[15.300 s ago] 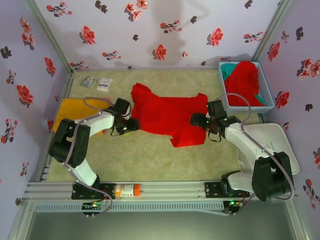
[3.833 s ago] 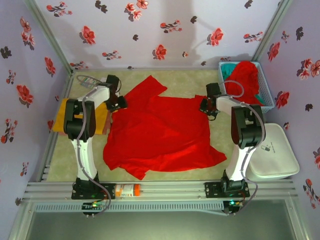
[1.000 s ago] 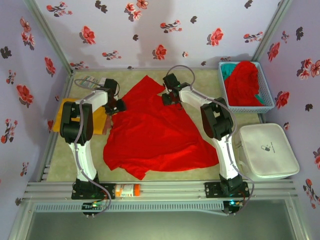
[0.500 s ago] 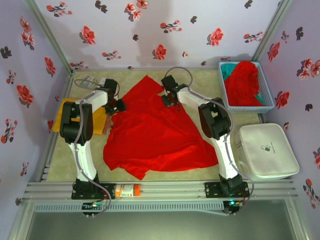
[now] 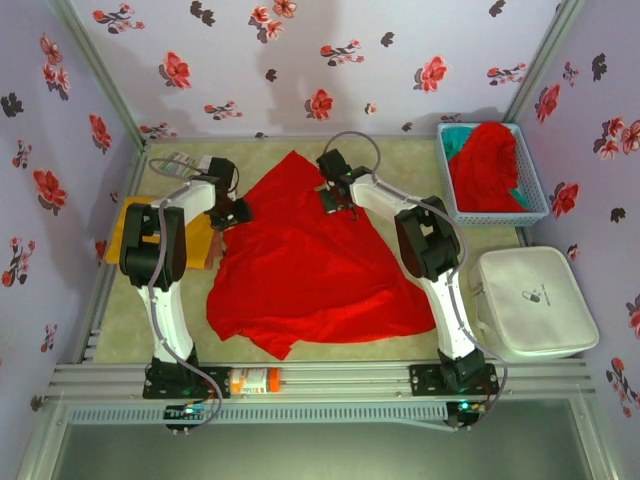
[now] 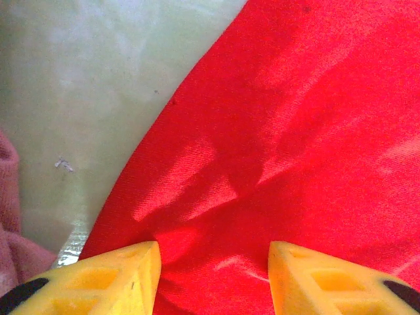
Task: Fold and stack the t-shirts
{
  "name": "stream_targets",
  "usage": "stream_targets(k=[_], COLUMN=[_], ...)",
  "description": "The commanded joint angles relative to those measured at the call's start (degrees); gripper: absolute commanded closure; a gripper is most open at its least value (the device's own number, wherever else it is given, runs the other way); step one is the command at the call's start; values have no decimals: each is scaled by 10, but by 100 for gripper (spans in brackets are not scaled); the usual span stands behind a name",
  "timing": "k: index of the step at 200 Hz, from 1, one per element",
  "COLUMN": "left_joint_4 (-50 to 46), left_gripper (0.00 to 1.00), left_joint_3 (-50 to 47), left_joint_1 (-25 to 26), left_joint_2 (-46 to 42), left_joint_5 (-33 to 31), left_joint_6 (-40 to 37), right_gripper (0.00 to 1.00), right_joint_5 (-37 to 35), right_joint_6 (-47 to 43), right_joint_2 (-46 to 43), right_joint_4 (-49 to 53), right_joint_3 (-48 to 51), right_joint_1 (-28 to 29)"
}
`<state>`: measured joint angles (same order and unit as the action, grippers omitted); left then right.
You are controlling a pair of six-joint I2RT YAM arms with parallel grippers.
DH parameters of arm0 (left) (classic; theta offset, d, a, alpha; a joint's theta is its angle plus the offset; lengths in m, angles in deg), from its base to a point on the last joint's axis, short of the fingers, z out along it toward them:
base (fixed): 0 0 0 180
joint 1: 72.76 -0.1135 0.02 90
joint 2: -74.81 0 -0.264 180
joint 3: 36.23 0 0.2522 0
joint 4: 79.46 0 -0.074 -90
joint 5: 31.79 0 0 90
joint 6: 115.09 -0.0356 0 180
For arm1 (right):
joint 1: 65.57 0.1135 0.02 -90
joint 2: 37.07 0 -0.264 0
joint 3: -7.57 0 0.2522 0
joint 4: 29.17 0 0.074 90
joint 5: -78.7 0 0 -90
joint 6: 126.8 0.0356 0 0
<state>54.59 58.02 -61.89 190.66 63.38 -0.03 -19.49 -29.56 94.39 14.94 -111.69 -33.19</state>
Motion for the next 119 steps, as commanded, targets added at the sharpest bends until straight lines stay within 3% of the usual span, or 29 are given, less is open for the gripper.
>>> stream_targets(k=[1,36,72,119], left_joint_4=[-28,-28,-57,-89], left_gripper=[53,53,55,57], left_joint_3=[-14,-17,-4,27], left_joint_1=[2,0,-15,-48], left_joint_2=[-9,-10,-26,-32], left_joint_5=[7,6,-12,-37], left_joint_6=[-8,-7,-14,-15], right_gripper=[100,100,100,100], right_joint_5=[-3,-6,-60,-127], right_joint_6=[5,22,35,68], right_joint_2=[-37,-56,-112,-178], right_joint_4=[11,11,36,66], right_joint_3=[7,26,60,79], right_joint_1=[0,-10,-28,-120])
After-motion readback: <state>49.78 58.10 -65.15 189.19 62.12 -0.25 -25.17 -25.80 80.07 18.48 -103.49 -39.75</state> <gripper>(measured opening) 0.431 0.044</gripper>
